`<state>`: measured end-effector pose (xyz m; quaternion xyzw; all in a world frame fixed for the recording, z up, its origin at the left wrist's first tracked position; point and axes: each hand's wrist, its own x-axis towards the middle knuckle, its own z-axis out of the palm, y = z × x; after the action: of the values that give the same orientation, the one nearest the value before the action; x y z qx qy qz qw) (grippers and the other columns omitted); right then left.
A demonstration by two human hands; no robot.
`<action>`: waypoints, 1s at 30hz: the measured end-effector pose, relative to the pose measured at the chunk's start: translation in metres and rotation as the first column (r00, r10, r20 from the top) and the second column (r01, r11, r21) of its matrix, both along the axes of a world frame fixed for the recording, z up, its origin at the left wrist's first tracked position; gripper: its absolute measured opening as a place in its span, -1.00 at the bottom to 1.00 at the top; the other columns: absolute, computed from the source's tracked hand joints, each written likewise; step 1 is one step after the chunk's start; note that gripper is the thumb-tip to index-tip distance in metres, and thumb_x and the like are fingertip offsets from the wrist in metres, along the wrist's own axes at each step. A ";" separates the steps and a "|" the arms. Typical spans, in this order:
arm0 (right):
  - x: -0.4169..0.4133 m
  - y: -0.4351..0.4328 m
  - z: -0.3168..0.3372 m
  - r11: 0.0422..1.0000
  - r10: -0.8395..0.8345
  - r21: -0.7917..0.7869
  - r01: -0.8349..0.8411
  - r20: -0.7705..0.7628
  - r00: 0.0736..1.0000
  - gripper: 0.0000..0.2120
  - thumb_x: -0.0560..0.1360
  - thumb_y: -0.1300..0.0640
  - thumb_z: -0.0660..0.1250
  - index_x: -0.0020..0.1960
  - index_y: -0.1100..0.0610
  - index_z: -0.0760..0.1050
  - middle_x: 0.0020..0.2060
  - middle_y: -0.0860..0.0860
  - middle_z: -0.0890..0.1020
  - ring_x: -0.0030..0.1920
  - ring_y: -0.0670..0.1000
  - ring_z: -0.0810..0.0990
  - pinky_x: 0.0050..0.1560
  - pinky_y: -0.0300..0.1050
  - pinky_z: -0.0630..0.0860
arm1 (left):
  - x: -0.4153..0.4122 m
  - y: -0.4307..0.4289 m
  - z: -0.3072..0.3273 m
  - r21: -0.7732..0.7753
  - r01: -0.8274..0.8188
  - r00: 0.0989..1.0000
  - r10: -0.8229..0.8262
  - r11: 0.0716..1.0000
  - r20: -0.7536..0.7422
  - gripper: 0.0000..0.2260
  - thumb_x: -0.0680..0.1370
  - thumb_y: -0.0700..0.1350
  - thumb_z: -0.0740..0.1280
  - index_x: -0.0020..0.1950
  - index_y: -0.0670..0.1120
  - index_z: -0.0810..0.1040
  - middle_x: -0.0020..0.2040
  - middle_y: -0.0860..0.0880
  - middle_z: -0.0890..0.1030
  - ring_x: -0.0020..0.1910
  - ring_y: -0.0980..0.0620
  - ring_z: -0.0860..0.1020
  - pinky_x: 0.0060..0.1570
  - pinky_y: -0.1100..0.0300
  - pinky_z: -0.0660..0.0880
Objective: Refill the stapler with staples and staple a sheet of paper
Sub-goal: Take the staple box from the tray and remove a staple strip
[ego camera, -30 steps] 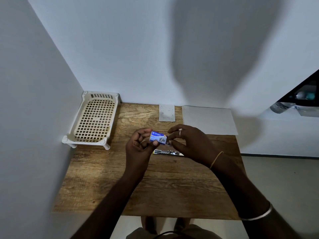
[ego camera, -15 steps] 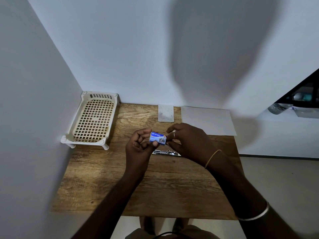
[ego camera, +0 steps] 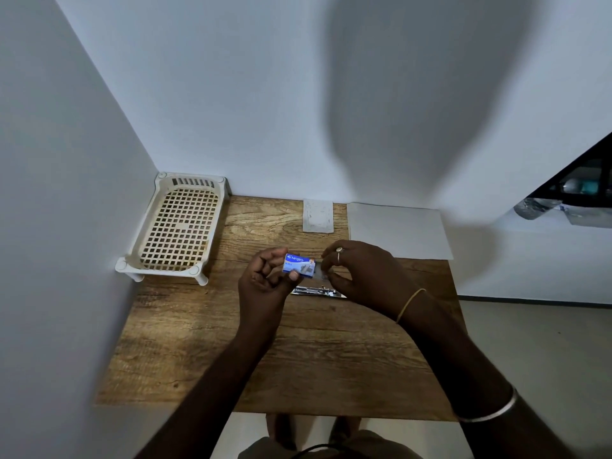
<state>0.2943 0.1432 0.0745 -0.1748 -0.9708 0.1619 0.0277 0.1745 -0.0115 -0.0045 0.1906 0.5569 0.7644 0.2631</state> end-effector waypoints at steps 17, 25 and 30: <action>-0.004 -0.002 -0.013 0.991 0.024 -0.131 -0.030 -0.050 0.998 -0.89 0.51 0.13 0.45 0.03 0.01 0.67 -0.07 -0.03 0.70 -0.14 -0.01 0.65 -0.11 -0.01 0.62 | 0.003 -0.006 -0.011 -0.010 -0.054 0.994 0.054 0.999 0.100 -0.63 0.40 -0.13 0.57 0.18 -0.05 0.61 0.11 -0.23 0.69 0.10 -0.20 0.68 0.05 -0.04 0.64; -0.005 -0.004 -0.031 0.964 -0.024 -0.264 0.021 -0.008 1.000 -0.94 0.55 0.19 0.40 0.00 0.07 0.60 -0.08 -0.02 0.68 -0.11 -0.08 0.64 -0.13 -0.23 0.54 | 0.003 -0.013 -0.025 -0.027 -0.063 0.992 0.065 0.998 0.108 -0.66 0.43 -0.15 0.57 0.17 -0.04 0.63 0.10 -0.16 0.71 0.09 -0.16 0.69 0.00 0.04 0.62; -0.002 -0.007 -0.053 0.878 -0.196 -0.459 0.137 -0.082 0.977 -0.98 0.55 0.16 0.41 -0.04 0.07 0.59 -0.17 -0.08 0.69 -0.17 -0.16 0.65 -0.15 -0.27 0.56 | 0.003 -0.021 -0.037 -0.065 -0.092 0.994 0.096 0.994 0.061 -0.69 0.45 -0.29 0.53 0.15 -0.15 0.59 0.10 -0.20 0.69 0.10 -0.20 0.68 0.07 -0.02 0.62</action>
<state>0.2922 0.1358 0.0218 -0.2489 -0.8844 0.3901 0.0616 0.1770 -0.0323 -0.0418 0.1314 0.5800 0.7639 0.2505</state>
